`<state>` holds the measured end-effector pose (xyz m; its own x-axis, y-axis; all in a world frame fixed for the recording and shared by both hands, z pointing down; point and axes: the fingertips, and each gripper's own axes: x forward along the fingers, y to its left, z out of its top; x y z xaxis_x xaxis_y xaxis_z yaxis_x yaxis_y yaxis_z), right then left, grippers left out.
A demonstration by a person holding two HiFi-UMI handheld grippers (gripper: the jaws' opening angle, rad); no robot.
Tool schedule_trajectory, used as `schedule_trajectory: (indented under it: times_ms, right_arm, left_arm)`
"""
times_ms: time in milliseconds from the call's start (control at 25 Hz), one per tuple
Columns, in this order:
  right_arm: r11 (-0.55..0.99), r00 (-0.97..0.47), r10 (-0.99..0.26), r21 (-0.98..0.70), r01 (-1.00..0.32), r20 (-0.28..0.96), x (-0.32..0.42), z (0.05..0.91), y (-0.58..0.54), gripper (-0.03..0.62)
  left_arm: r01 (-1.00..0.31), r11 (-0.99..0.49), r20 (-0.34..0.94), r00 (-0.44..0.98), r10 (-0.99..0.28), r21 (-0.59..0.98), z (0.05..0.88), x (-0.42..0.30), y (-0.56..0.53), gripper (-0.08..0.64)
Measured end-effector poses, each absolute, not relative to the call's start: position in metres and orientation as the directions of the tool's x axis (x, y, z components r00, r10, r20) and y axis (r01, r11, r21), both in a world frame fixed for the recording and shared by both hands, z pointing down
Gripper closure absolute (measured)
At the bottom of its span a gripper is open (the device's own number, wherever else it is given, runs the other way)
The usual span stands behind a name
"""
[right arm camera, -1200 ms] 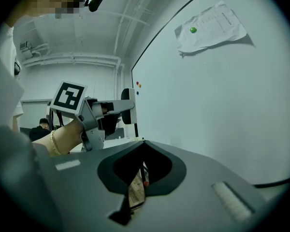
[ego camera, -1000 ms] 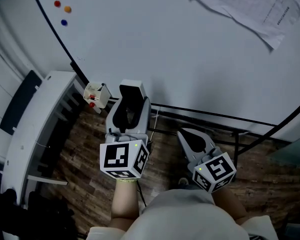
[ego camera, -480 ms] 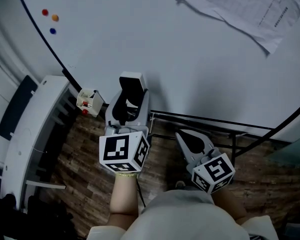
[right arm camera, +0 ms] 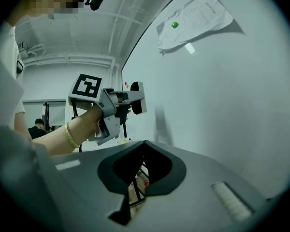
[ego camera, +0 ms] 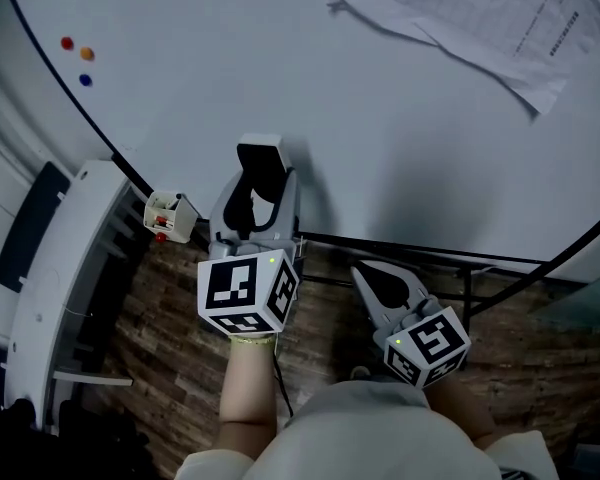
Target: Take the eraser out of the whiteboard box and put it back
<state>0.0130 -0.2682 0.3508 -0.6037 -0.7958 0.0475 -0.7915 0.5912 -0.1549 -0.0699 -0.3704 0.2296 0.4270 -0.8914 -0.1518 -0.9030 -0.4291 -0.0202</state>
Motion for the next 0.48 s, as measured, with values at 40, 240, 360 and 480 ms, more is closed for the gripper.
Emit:
schedule_trajectory:
  times_ms: [40,240,360,480]
  right_arm:
    - [0.59,-0.603,-0.797,-0.155,-0.792,0.048,0.015,0.351,-0.27,0.586]
    - [0.585,-0.597,-0.801,-0.154,-0.796,0.049,0.025,0.353,-0.279,0.586]
    - [0.585,-0.597,-0.801,-0.151,-0.797,0.048,0.029,0.354,-0.284,0.586]
    - [0.584,-0.596,-0.802,-0.15,-0.798,0.047,0.033,0.354,-0.29,0.586]
  left_arm:
    - [-0.904,-0.427,-0.151,0.425,-0.892,-0.021,0.23,-0.068,-0.374,0.327]
    - [-0.906,-0.423,-0.151,0.422,-0.894,-0.023,0.23,-0.061,-0.388,0.327]
    - [-0.908,-0.418,-0.156,0.416,-0.896,-0.026,0.228,-0.057,-0.396,0.328]
    - [-0.911,-0.411,-0.158,0.41,-0.898,-0.033,0.226,-0.055,-0.404,0.327]
